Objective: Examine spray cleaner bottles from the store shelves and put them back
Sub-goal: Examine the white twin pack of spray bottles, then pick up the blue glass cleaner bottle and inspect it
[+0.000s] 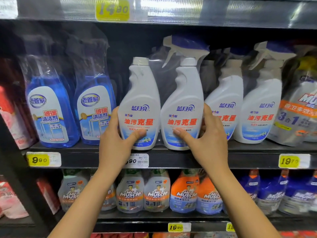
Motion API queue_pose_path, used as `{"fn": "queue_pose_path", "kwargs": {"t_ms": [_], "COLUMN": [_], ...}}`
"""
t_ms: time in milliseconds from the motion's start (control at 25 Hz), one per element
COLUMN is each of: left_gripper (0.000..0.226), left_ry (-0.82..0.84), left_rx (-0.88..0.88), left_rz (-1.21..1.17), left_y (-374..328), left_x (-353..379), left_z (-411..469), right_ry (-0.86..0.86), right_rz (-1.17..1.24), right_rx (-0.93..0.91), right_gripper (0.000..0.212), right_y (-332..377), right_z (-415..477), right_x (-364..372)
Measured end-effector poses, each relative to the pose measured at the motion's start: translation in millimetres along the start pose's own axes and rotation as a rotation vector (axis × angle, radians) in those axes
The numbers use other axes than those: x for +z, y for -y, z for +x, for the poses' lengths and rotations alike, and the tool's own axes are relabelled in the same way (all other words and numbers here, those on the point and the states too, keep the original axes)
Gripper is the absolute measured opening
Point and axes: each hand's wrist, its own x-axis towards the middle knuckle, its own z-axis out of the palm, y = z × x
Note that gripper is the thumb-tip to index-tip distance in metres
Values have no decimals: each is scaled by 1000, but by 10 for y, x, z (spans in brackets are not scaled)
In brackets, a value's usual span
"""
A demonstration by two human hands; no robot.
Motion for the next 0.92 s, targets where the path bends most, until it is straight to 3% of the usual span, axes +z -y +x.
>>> {"fn": "queue_pose_path", "kwargs": {"t_ms": [240,520,920], "left_gripper": [79,78,88], "left_ry": [-134,-131,-126], "left_rx": [1,-49,-81], "left_rz": [53,2,56], "left_y": [5,33,95], "left_x": [153,294,363], "left_z": [-66,34,35], "right_ry": [-77,-146,-236], "right_rz": [2,-149,-178], "right_rx": [-26,-43,-93], "right_gripper": [84,85,77], "right_y": [6,-72,-203], "right_z": [-7,56,-16], "right_x": [93,212,385]}}
